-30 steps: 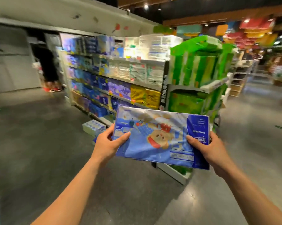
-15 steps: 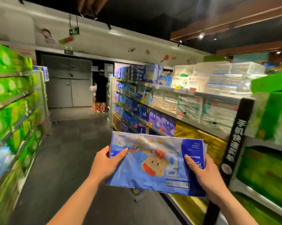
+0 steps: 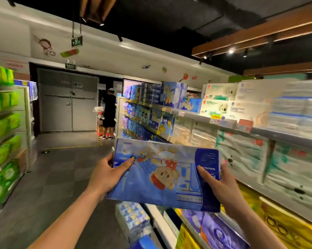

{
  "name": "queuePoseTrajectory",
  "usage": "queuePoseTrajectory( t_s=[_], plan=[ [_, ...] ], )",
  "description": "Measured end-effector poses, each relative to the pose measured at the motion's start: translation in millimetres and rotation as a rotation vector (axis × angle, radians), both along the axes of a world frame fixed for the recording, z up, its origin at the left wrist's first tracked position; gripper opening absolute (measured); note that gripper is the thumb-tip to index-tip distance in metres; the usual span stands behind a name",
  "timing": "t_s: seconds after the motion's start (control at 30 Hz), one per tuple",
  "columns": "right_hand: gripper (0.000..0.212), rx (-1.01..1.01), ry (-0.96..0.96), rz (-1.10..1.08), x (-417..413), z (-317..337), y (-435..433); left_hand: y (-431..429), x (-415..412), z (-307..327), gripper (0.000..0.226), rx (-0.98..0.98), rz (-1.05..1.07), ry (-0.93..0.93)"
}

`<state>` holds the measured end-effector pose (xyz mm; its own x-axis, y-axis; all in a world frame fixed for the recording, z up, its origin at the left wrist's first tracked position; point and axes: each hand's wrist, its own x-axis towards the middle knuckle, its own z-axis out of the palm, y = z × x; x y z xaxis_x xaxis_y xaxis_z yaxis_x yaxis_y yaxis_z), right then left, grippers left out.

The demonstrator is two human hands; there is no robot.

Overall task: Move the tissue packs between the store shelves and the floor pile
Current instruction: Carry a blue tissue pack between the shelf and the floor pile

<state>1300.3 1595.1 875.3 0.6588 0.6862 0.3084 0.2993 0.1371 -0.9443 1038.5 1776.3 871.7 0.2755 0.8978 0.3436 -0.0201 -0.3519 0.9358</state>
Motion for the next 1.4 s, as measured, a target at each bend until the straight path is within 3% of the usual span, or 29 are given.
queuePoseTrajectory(
  t_s=[0.13,0.3,0.5,0.7,0.77,0.87,1.27,1.4],
  plan=[
    [0.044,0.001,-0.028,-0.001,53,27,125,118,47,22,0.028,0.006,0.026,-0.008],
    [0.050,0.006,-0.131,-0.001,99,55,270,263,88,40,0.025,0.038,0.026,-0.020],
    [0.081,0.061,-0.175,-0.083,136,47,450,457,130,46,0.021,0.134,-0.055,-0.058],
    [0.094,0.097,-0.200,-0.199,159,71,623,668,175,75,0.024,0.228,-0.111,-0.046],
    [0.088,0.104,-0.206,-0.230,170,86,668,729,198,93,0.024,0.250,-0.147,-0.042],
    [0.061,0.071,-0.238,-0.261,190,102,730,807,237,108,0.030,0.272,-0.210,-0.036],
    [0.028,0.112,-0.313,-0.459,303,138,943,1053,407,126,0.028,0.278,-0.425,-0.127],
    [0.039,0.088,-0.329,-0.522,327,164,990,1113,454,149,0.025,0.255,-0.487,-0.154]
  ],
)
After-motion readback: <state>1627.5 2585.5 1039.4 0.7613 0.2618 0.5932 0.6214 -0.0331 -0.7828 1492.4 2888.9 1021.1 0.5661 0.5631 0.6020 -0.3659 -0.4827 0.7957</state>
